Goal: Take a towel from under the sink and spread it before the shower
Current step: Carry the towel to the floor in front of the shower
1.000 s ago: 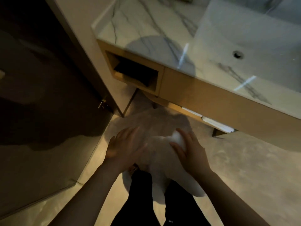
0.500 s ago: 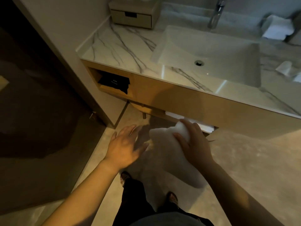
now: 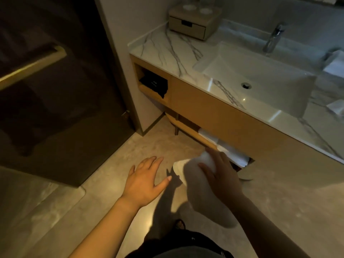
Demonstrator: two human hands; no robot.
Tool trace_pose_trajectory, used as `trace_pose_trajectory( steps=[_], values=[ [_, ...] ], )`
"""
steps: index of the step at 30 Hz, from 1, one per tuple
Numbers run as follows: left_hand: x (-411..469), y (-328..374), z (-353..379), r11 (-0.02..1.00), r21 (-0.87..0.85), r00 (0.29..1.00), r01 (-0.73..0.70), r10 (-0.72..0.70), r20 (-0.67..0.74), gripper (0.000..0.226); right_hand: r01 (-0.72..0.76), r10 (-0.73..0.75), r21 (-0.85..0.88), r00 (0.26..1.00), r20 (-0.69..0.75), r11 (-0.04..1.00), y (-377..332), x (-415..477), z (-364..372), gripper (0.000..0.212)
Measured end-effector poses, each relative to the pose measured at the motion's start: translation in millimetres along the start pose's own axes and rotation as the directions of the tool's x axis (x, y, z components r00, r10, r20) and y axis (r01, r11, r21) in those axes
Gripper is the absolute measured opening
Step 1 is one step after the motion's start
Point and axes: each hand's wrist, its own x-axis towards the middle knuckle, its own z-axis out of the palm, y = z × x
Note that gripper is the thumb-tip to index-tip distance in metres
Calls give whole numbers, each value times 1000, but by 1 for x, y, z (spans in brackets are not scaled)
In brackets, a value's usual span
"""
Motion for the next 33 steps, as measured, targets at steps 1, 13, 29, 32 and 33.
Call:
trace_pose_trajectory(
  steps=[1, 13, 29, 32, 33],
  values=[
    [-9, -2, 0, 1000, 1, 1000, 25, -25, -12, 81, 16, -16, -9, 1000, 18, 1000, -5, -4, 2, 52],
    [-209, -44, 44, 919, -107, 910, 380, -392, -135, 80, 242, -252, 71, 922, 293, 968, -85, -92, 50, 50],
    [-524, -12, 137, 566, -348, 512, 748, -825, -240, 82, 579, -622, 275, 569, 538, 767, -191, -302, 125, 44],
    [-559, -11, 150, 469, -408, 414, 783, -883, -221, 83, 623, -670, 329, 453, 587, 710, -218, -327, 142, 44],
    [-569, -11, 153, 438, -431, 383, 789, -899, -212, 83, 637, -685, 344, 420, 595, 690, -227, -334, 149, 44]
  ],
)
